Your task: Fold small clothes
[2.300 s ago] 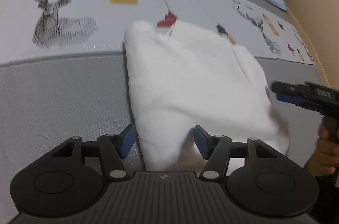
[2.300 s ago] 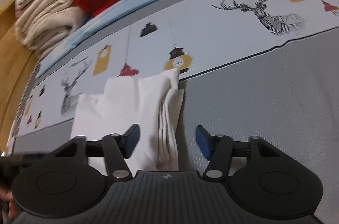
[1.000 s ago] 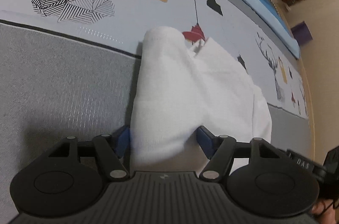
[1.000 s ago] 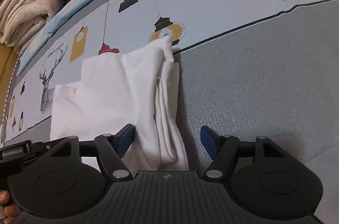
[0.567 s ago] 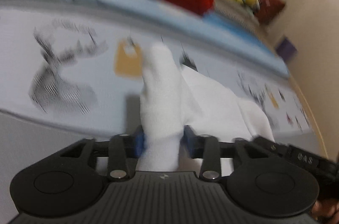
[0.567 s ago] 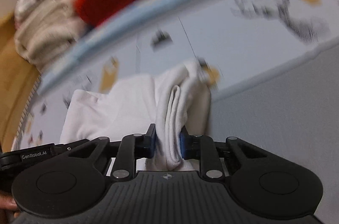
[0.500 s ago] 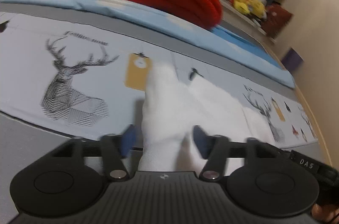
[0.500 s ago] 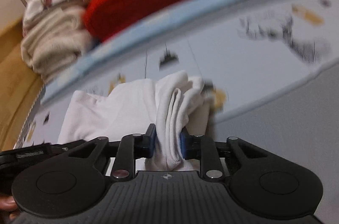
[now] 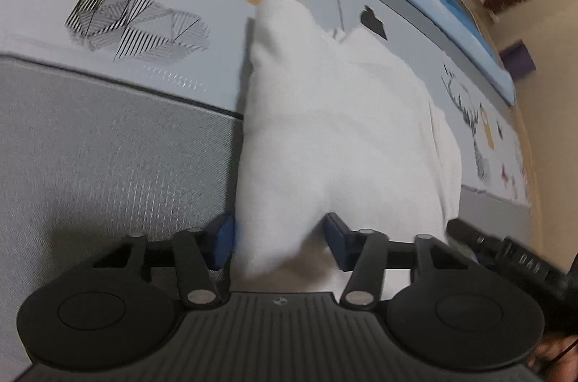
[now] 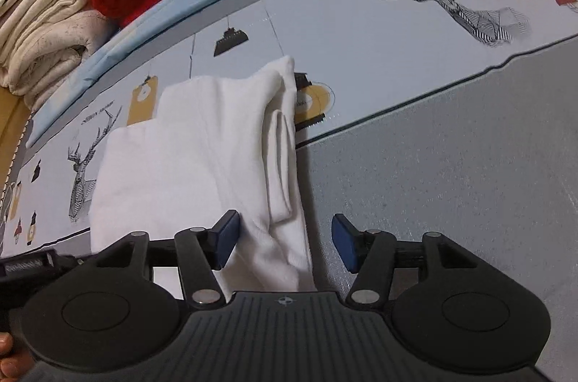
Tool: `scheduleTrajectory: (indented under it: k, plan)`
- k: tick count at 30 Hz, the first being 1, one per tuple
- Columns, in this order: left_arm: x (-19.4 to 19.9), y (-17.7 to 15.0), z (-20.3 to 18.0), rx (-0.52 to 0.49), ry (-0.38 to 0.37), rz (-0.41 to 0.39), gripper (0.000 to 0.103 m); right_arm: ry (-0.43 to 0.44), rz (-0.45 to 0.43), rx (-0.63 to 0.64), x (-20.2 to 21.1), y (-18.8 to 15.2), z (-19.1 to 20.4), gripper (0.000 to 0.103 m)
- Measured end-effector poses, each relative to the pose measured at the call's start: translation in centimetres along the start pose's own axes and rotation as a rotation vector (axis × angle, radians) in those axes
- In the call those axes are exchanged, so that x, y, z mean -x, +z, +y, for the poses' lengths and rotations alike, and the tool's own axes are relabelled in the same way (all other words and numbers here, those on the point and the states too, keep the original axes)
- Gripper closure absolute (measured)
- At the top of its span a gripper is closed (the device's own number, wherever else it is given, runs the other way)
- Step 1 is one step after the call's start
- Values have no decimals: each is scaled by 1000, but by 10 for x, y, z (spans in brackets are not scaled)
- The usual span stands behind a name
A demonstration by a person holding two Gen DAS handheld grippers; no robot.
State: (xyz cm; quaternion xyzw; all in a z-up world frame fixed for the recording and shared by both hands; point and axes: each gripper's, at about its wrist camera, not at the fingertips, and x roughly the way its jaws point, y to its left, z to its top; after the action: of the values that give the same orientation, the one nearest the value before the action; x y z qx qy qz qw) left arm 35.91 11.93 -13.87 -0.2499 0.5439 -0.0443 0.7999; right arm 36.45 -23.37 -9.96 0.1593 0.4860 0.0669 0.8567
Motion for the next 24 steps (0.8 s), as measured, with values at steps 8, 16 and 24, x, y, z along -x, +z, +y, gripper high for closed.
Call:
scheduleTrajectory:
  k: [8,16,24]
  plan:
    - [14,5,31,138,-97,12,54,37,-67,-43,14,7,-6,57]
    - [6,-1,28,120,-79,66,53,55,71,-86,4,2,-17,47]
    - [2,-6,3,7,-126,32,74,66,-7,-9,21,3,-12,94]
